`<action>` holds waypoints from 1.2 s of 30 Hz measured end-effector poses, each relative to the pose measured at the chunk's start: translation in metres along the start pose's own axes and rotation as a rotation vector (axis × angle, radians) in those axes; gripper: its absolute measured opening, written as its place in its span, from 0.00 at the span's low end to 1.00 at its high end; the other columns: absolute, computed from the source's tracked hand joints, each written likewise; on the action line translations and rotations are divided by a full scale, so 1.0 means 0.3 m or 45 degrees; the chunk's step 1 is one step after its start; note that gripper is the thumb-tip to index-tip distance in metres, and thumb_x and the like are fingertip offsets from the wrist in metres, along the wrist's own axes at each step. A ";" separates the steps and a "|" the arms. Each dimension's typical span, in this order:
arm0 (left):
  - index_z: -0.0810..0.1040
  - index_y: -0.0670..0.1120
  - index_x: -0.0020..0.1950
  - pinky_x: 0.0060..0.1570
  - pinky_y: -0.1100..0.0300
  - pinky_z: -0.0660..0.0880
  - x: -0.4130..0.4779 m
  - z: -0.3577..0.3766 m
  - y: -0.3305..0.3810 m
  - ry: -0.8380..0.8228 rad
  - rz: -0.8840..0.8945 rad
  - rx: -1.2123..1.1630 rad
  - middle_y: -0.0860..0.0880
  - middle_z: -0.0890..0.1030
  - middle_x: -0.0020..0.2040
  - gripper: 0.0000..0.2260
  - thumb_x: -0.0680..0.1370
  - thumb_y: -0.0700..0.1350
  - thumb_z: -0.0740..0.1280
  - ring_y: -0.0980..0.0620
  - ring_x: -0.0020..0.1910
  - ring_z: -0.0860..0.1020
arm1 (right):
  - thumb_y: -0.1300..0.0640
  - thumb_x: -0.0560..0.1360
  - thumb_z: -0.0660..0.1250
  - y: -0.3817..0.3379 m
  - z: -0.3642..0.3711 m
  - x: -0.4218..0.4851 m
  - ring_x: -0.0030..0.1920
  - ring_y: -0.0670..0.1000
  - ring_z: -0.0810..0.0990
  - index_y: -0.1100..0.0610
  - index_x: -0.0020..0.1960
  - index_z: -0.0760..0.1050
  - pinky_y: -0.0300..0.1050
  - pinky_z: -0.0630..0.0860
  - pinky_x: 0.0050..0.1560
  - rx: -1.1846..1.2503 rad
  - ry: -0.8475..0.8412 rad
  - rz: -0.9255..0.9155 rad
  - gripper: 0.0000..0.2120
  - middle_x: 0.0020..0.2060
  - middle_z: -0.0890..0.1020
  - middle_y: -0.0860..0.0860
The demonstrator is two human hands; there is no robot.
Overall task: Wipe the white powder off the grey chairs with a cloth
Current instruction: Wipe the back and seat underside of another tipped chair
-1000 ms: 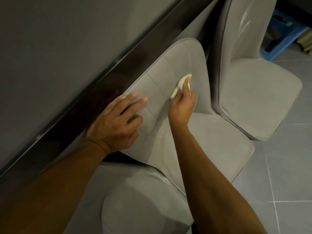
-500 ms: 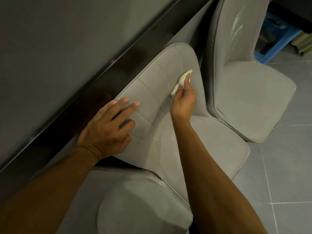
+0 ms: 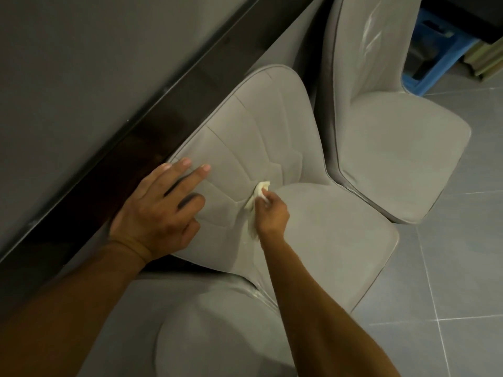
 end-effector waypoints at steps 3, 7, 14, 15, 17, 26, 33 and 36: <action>0.82 0.43 0.46 0.75 0.46 0.59 0.003 -0.003 0.002 -0.009 -0.006 0.006 0.40 0.73 0.74 0.12 0.77 0.46 0.60 0.36 0.73 0.68 | 0.56 0.82 0.62 -0.019 -0.016 -0.057 0.61 0.50 0.74 0.51 0.70 0.73 0.32 0.66 0.55 -0.119 0.061 -0.265 0.17 0.60 0.74 0.51; 0.82 0.43 0.46 0.76 0.47 0.57 0.005 -0.003 0.000 -0.012 -0.006 0.001 0.40 0.73 0.74 0.12 0.77 0.46 0.60 0.36 0.73 0.68 | 0.59 0.82 0.64 -0.146 -0.022 -0.079 0.54 0.40 0.74 0.52 0.69 0.73 0.26 0.68 0.54 0.033 0.213 -0.657 0.16 0.53 0.71 0.44; 0.81 0.43 0.46 0.76 0.47 0.58 0.006 0.002 0.002 0.001 -0.003 0.006 0.40 0.73 0.74 0.11 0.76 0.46 0.61 0.36 0.73 0.68 | 0.54 0.77 0.71 -0.051 -0.013 -0.007 0.44 0.50 0.76 0.63 0.51 0.75 0.35 0.77 0.44 0.270 -0.053 -0.160 0.12 0.40 0.76 0.52; 0.81 0.43 0.46 0.75 0.46 0.59 0.006 0.003 0.001 0.001 0.001 0.007 0.40 0.73 0.74 0.11 0.76 0.46 0.61 0.36 0.72 0.68 | 0.55 0.78 0.70 -0.033 -0.021 -0.011 0.44 0.51 0.76 0.65 0.53 0.75 0.34 0.76 0.42 0.290 -0.071 -0.073 0.13 0.40 0.76 0.52; 0.81 0.42 0.46 0.76 0.46 0.57 0.004 0.004 -0.003 -0.003 0.010 0.006 0.39 0.73 0.74 0.11 0.76 0.46 0.61 0.36 0.72 0.68 | 0.58 0.80 0.66 -0.007 -0.035 -0.024 0.49 0.48 0.73 0.61 0.60 0.77 0.32 0.73 0.43 0.126 -0.009 -0.218 0.11 0.47 0.75 0.50; 0.79 0.43 0.46 0.76 0.46 0.56 -0.002 0.002 -0.003 -0.031 0.020 0.031 0.39 0.72 0.74 0.10 0.77 0.47 0.60 0.36 0.74 0.67 | 0.56 0.80 0.66 0.097 0.050 -0.143 0.44 0.44 0.75 0.56 0.53 0.79 0.37 0.73 0.46 -0.348 -0.218 -0.667 0.05 0.43 0.77 0.45; 0.79 0.43 0.46 0.77 0.46 0.55 -0.004 0.003 -0.003 -0.006 0.024 0.013 0.39 0.72 0.74 0.11 0.78 0.47 0.60 0.35 0.74 0.67 | 0.55 0.81 0.64 0.116 -0.044 -0.183 0.51 0.44 0.75 0.51 0.65 0.77 0.34 0.72 0.52 -0.462 -0.258 -0.854 0.13 0.53 0.74 0.44; 0.79 0.43 0.47 0.77 0.46 0.53 -0.010 0.004 -0.005 -0.019 0.023 0.030 0.39 0.71 0.75 0.11 0.79 0.48 0.60 0.35 0.74 0.68 | 0.56 0.82 0.63 0.072 -0.013 -0.256 0.55 0.41 0.73 0.50 0.66 0.77 0.31 0.70 0.56 -0.401 -0.357 -1.009 0.14 0.59 0.75 0.49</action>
Point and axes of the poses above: each hand's wrist, its own x-axis towards the middle knuckle, its own z-axis out of the palm, y = z × x, the point moved 2 cm from there along x, towards the middle knuckle
